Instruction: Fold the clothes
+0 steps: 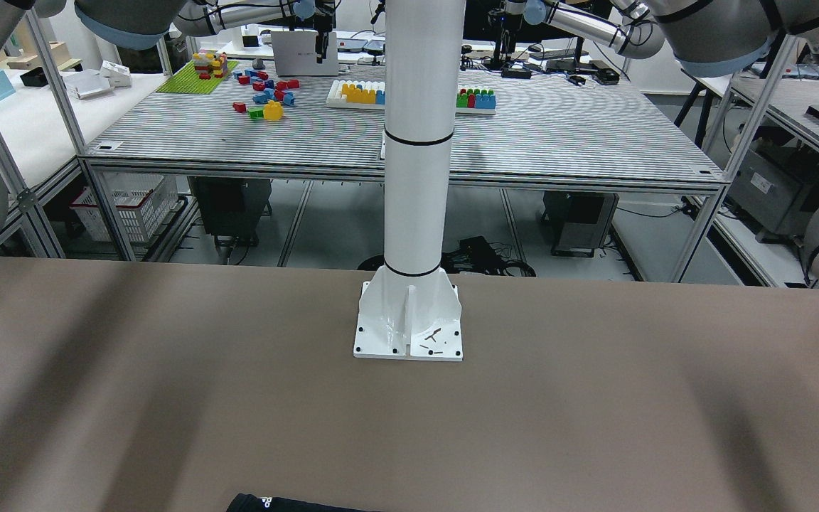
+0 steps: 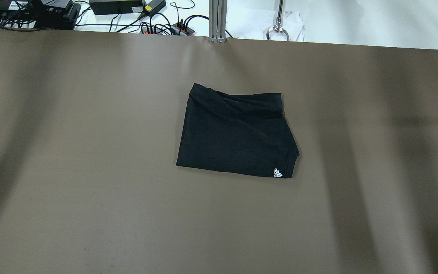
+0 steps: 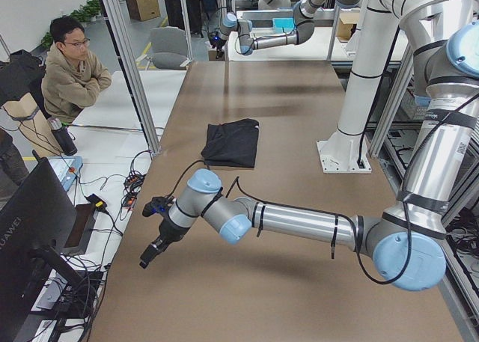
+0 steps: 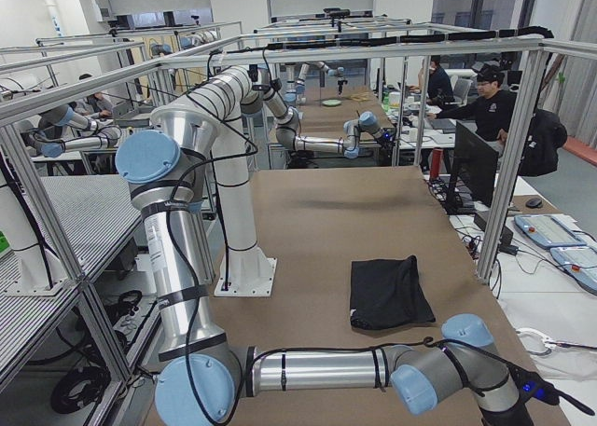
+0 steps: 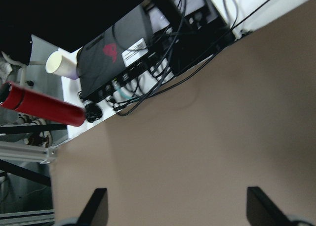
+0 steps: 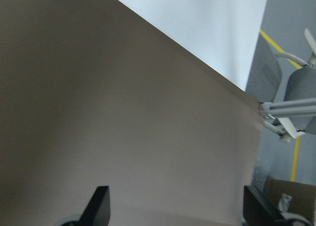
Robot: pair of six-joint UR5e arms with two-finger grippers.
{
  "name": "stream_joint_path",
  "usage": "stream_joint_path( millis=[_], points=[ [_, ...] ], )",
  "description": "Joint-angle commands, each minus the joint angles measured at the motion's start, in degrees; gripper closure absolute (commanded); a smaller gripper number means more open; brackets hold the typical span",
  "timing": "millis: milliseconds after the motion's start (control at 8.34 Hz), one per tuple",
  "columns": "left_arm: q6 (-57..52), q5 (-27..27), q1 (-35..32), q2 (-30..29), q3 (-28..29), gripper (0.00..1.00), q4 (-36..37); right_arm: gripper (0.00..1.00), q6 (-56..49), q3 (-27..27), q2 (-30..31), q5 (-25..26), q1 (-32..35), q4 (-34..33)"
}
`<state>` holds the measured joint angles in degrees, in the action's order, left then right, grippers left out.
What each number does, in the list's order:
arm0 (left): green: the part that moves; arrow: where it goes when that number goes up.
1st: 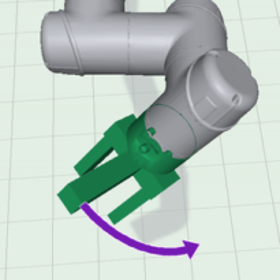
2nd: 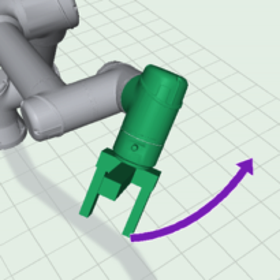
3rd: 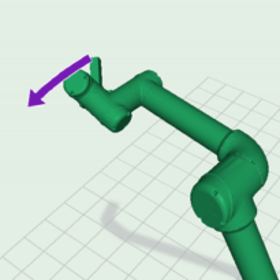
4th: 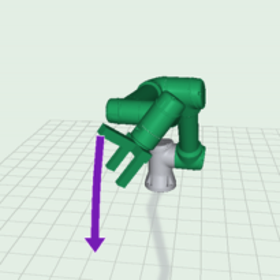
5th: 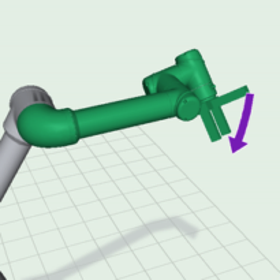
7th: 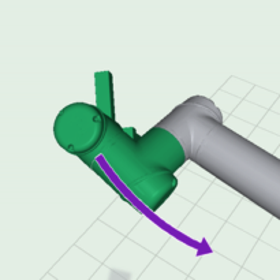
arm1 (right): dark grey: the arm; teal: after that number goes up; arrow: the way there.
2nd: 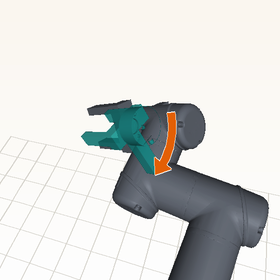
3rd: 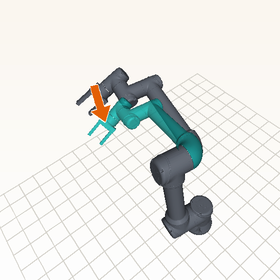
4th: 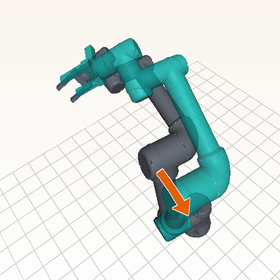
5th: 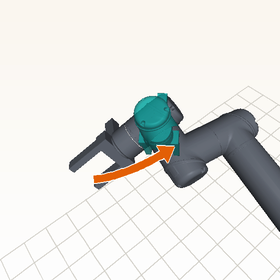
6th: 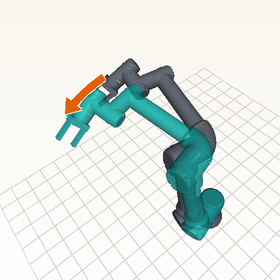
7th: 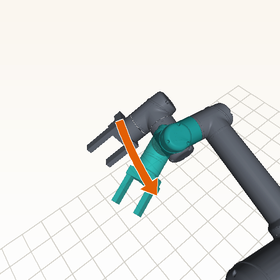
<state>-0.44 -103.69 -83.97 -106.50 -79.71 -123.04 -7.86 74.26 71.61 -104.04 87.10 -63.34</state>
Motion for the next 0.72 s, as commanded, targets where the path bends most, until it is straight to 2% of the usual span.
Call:
stream_joint_path(
  millis=[0, 120, 600],
  points=[
    [-10.4, -6.4, -7.8, 7.3, -0.1, 0.00, -4.9, 0.05, -8.6, 1.9, 4.8, -2.1, 8.1, 0.4],
    [-10.5, -8.5, -9.8, 8.1, -0.7, 0.00, -5.0, 0.05, -9.3, 3.9, 6.2, -3.1, 8.4, 0.4],
    [-8.4, -6.8, -9.7, 7.5, -0.7, 0.00, -4.3, 0.05, -8.8, 5.5, 8.3, -3.1, 8.4, 0.5]
  ],
)
